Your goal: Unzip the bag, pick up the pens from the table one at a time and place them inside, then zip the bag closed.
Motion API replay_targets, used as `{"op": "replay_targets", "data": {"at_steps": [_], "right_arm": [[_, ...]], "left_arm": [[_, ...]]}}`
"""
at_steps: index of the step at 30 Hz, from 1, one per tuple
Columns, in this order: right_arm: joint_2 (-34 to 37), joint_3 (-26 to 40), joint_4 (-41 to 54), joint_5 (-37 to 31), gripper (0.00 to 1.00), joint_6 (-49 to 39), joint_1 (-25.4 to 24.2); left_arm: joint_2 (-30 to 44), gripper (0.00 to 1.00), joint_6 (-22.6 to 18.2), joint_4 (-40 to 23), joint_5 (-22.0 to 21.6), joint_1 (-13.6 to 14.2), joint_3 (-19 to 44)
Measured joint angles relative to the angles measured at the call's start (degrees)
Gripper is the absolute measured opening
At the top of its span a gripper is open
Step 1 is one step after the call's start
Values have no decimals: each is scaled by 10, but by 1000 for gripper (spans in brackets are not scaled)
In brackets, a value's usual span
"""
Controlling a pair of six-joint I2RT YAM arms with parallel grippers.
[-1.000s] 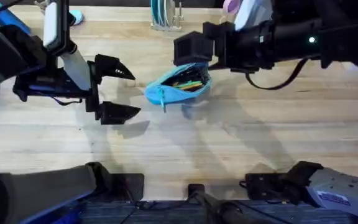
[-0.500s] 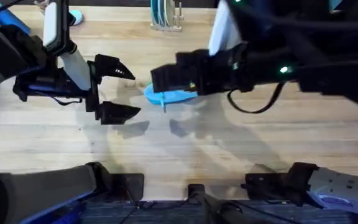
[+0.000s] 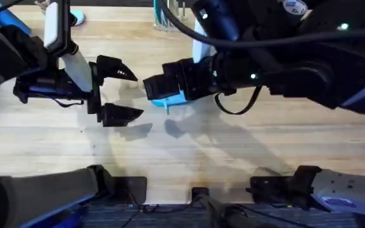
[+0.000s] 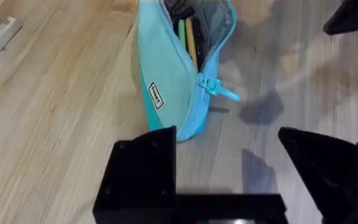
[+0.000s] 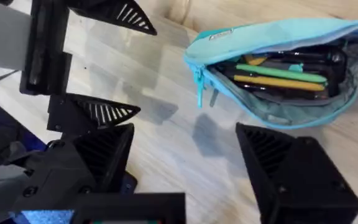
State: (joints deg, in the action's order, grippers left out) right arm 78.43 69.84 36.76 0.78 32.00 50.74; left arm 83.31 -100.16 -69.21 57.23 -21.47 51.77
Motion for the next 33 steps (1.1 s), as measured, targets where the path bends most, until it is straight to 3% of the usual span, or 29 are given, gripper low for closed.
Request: {"op": "replay_targets", "data": {"at_steps": [16,33], "right_arm": [[69,0,-38,-2,997,-10,0],[87,0,-46,-4,997,-2,22]], "left_arm": [[0,993,0,0,0,0,0],[0,993,0,0,0,0,0]]}}
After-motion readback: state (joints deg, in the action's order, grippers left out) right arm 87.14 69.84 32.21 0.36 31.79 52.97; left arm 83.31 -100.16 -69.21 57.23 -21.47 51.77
